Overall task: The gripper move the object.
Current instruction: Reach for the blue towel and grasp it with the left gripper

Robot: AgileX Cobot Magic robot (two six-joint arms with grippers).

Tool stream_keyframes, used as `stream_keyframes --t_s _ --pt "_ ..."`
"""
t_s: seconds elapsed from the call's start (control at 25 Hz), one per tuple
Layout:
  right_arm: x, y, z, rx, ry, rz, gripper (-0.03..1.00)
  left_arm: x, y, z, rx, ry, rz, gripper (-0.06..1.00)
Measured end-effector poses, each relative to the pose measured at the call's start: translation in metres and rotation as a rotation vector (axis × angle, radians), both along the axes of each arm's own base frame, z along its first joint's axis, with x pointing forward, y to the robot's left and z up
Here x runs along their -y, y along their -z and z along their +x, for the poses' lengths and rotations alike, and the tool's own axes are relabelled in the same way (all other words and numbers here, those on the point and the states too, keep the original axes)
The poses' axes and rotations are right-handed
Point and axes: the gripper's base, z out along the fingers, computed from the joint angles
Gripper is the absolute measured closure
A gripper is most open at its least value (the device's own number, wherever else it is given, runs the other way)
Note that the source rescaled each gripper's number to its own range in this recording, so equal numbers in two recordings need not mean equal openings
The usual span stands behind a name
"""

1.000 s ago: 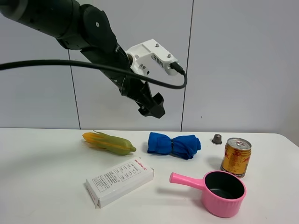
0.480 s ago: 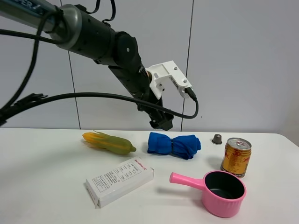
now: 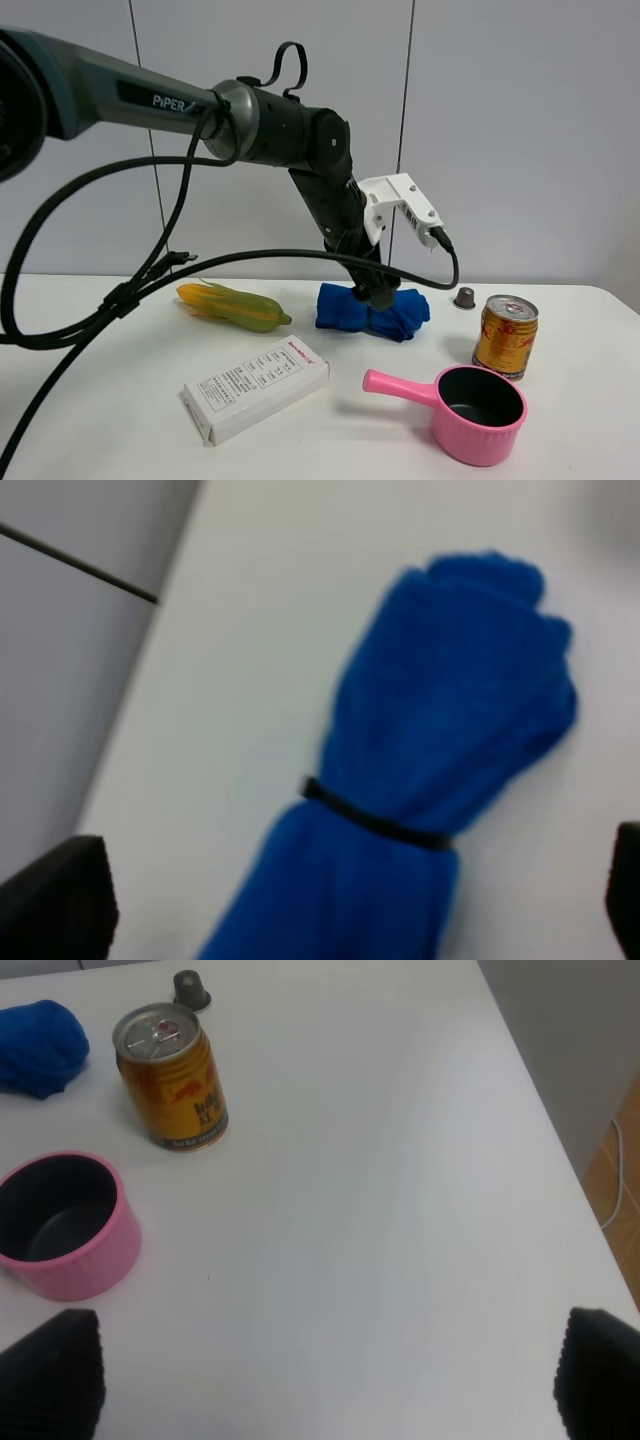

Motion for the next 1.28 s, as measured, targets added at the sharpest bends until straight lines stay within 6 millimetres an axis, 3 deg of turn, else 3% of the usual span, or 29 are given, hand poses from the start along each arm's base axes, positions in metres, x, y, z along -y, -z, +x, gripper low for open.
stream_keyframes --t_s 0.28,0.64,0.96,1.28 --pt "0.0 0.0 0.0 0.0 0.0 0.0 -0.03 0.004 0.026 0.001 -0.055 0.02 0.055 -0.06" --pt "0.0 0.0 0.0 0.0 0.0 0.0 -0.03 0.01 0.021 0.009 0.021 0.022 -0.001 -0.06" --pt "0.0 0.0 0.0 0.0 0.0 0.0 -0.03 0.015 0.041 0.011 0.025 0.042 -0.024 -0.06" --pt "0.0 0.0 0.0 0.0 0.0 0.0 -0.03 0.017 0.048 0.015 0.058 0.043 -0.044 -0.06"
